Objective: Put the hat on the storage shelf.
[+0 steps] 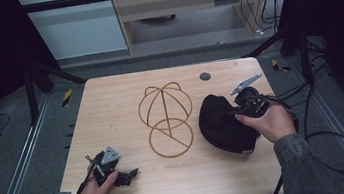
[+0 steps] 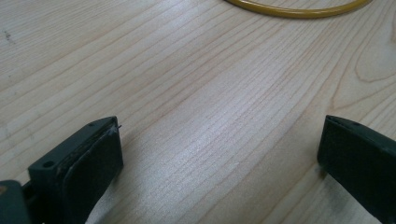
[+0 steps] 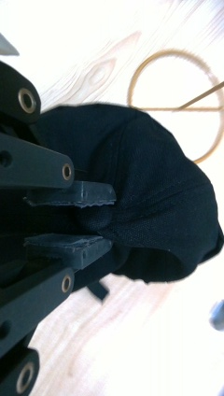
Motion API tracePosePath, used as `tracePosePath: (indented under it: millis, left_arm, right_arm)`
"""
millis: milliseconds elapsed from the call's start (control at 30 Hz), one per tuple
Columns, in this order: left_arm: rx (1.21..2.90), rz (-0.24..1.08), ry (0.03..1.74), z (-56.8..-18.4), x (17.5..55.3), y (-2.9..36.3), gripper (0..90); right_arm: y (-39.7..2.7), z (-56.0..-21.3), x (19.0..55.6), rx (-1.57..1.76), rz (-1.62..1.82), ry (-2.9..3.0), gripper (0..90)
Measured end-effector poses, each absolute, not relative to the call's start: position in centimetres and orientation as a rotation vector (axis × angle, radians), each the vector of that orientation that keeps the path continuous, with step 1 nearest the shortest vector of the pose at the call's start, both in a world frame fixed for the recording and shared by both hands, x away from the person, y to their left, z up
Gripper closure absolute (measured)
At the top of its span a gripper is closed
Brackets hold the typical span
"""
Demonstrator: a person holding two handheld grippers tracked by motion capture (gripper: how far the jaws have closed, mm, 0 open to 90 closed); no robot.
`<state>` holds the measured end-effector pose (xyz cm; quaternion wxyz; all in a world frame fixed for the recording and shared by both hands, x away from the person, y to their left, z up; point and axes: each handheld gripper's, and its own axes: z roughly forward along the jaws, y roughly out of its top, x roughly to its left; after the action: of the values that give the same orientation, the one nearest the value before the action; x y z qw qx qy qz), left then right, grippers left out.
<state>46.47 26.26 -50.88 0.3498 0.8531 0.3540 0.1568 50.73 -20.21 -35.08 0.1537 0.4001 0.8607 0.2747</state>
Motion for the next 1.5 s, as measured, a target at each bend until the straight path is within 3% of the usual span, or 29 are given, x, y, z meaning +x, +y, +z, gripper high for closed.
tracePosePath:
  millis: [533,1500]
  left_arm:
    - [2.209,0.407,0.918,-50.9,46.4,26.2,0.0]
    - [2.205,0.409,0.916,-50.9,46.4,26.2,0.0]
  right_arm:
    - [-21.4,-29.2,47.8,1.081,1.053,2.334,77.1]
    - [-20.8,-23.4,46.5,1.015,1.215,2.206,77.5]
